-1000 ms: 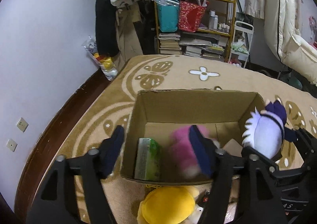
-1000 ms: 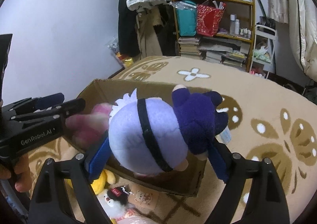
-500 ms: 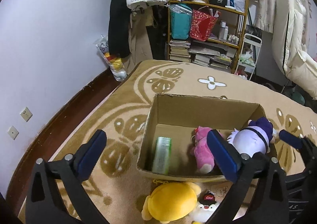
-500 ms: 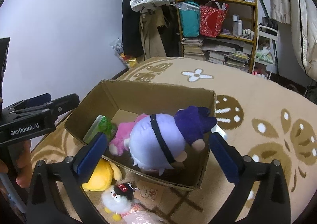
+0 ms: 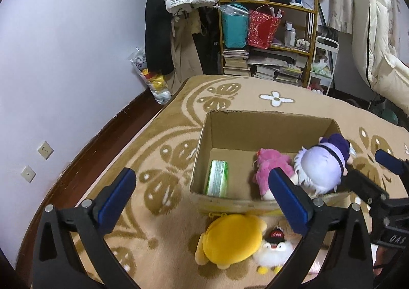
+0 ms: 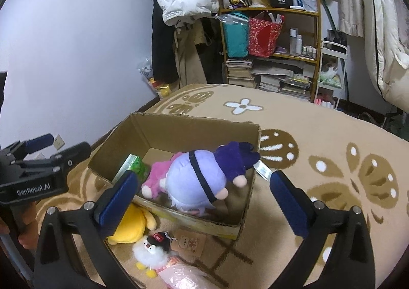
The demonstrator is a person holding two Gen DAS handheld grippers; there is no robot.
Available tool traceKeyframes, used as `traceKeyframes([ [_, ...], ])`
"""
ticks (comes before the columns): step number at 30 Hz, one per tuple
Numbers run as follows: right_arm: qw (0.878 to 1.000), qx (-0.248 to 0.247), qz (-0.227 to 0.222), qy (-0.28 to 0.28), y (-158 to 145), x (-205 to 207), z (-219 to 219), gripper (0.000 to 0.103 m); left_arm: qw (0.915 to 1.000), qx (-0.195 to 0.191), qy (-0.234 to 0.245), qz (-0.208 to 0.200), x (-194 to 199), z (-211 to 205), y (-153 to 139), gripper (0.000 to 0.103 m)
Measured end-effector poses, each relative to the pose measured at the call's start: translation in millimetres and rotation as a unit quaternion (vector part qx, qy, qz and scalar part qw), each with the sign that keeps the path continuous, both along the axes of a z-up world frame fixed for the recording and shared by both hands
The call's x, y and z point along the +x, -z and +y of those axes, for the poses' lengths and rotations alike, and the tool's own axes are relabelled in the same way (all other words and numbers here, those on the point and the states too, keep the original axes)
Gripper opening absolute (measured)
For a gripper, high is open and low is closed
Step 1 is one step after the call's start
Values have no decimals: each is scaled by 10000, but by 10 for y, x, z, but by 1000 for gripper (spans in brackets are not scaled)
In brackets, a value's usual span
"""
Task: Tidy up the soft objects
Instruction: 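Release the pink bear into the box with the left tool while the right tool releases the lavender plush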
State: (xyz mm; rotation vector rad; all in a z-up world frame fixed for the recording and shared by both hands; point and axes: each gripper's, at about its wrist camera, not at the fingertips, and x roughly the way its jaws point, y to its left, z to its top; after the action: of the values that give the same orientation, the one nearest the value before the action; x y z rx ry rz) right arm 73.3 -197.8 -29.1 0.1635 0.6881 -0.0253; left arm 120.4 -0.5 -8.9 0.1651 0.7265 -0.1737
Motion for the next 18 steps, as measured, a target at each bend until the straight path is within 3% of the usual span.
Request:
traceKeyframes([
  [18, 9994, 269, 199, 7, -71, -412, -32, 103, 9997, 74, 133, 199, -551, 7, -53, 102],
])
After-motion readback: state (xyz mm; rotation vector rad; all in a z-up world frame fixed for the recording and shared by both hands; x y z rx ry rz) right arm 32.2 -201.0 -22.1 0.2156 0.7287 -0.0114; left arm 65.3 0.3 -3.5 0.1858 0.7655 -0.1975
